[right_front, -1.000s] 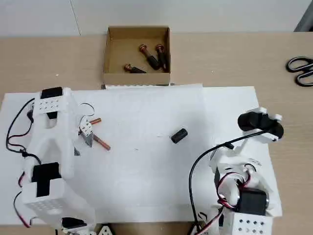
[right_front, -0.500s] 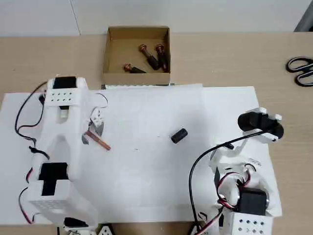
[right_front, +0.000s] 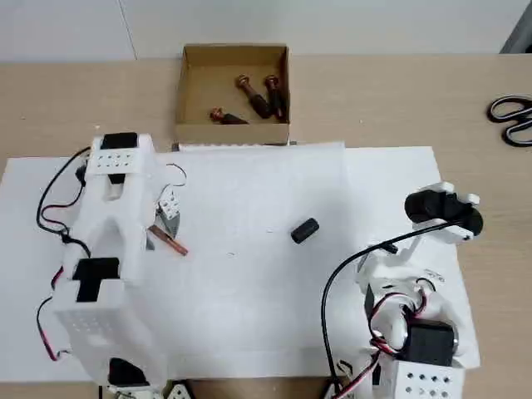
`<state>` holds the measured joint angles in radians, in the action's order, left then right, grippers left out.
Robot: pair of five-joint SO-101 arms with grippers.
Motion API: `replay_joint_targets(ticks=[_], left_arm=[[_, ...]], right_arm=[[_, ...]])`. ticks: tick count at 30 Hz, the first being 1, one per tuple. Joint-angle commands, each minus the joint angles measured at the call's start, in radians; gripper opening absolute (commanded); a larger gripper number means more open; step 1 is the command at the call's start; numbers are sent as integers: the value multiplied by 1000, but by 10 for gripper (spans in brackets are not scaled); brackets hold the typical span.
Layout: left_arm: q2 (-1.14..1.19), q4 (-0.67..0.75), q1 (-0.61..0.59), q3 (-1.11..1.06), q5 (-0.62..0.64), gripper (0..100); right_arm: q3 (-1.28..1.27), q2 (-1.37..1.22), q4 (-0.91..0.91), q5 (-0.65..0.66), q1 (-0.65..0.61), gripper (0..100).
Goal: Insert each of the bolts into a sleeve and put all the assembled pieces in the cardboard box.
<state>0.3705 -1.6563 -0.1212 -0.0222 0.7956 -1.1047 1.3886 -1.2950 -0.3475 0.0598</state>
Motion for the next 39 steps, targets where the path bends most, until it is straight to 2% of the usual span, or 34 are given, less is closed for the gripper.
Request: replay_joint_targets(ticks=[1,14,26,39], left_arm=[[15,15,2,41,-2,148],[23,101,0,42,-5,148],[31,-3,-9,191,-5,148],[34,12,-11,188,-8,148]], right_arm=[[5,7,15,8,7,3],[3,7,15,9,7,3],[-15,7,22,11,7,3],[-15,7,22,11,7,3]])
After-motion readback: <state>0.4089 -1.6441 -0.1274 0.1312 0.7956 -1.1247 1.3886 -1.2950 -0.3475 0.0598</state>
